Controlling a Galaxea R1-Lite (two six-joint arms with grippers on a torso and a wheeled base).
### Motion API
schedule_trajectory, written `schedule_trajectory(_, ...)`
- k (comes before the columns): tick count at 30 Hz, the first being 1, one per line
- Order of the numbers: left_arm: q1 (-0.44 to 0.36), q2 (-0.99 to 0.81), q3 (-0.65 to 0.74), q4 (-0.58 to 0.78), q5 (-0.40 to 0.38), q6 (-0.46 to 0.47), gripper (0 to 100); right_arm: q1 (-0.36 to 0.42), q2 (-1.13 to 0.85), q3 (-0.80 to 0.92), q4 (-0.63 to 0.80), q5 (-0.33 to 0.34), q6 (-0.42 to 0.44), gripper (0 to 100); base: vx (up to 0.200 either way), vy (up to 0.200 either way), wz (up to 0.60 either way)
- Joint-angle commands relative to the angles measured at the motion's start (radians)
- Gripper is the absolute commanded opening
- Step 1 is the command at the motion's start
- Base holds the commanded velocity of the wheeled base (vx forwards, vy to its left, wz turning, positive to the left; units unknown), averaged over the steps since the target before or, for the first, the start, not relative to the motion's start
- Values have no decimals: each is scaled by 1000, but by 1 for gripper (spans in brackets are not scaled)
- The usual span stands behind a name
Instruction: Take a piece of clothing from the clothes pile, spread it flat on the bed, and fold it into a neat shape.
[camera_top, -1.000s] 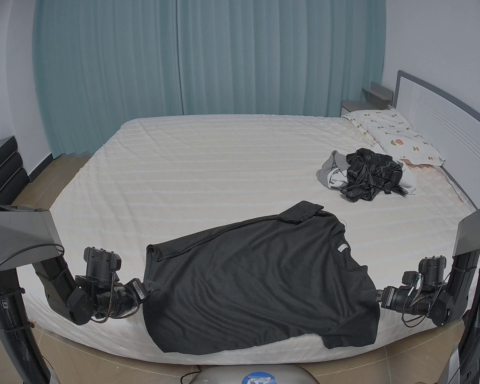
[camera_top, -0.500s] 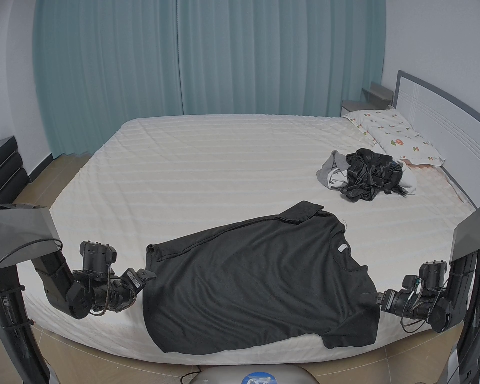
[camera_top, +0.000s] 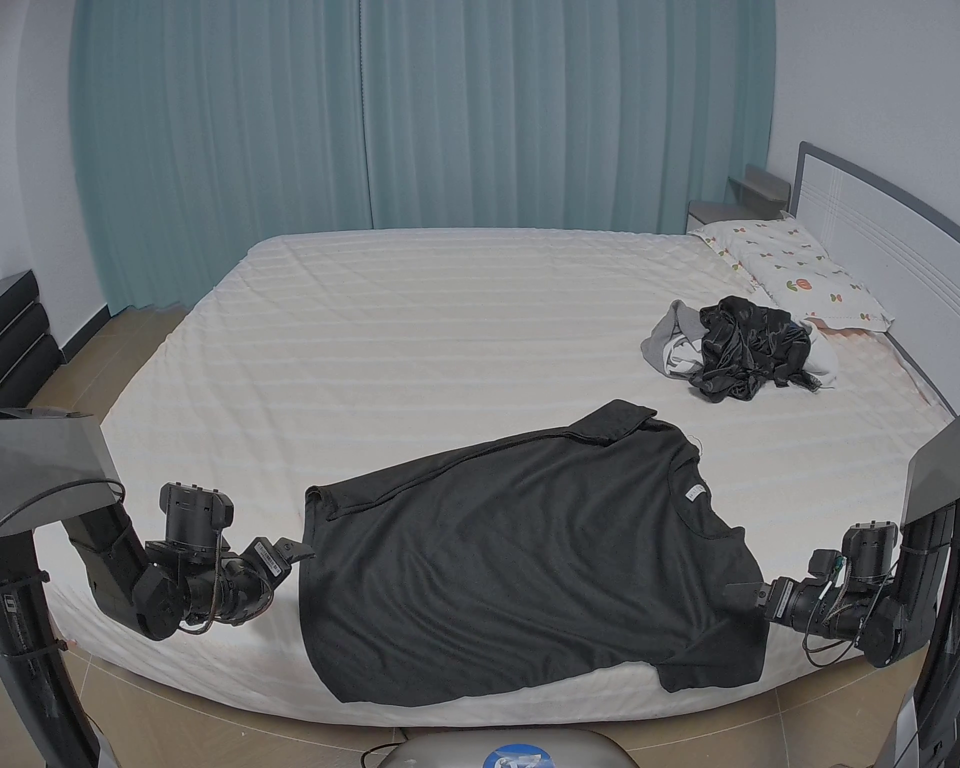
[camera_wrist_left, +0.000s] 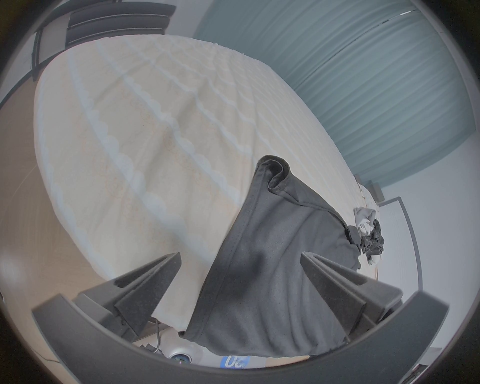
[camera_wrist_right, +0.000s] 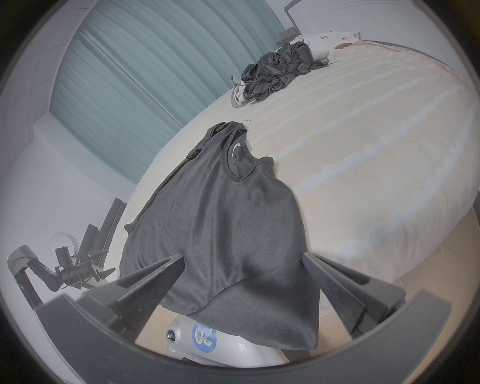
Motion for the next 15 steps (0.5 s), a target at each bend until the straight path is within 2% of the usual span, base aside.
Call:
schedule_trajectory(1,-5,-5,-5,-8,2,-1,100,0,-5,0,-2,0,0,100,0,0,0)
schedule_trajectory(4,-6,-8,-8,-18,2,-3,100,2,-9,2,-7,0,0,100,0,0,0)
schedule_trajectory(8,-16,-11,-12,-18,2,-9,100,3,-9,16,-34,0,0,100,200,0,0)
schedule_trajectory(13,-40,-18,-52,-18,5,-66,100,20,-6,31,-65,0,2,100,200,0,0)
schedule_trajectory(15,-42,-17,-65,-18,6,-67,100,22,-5,31,-65,0,2,100,0,0,0)
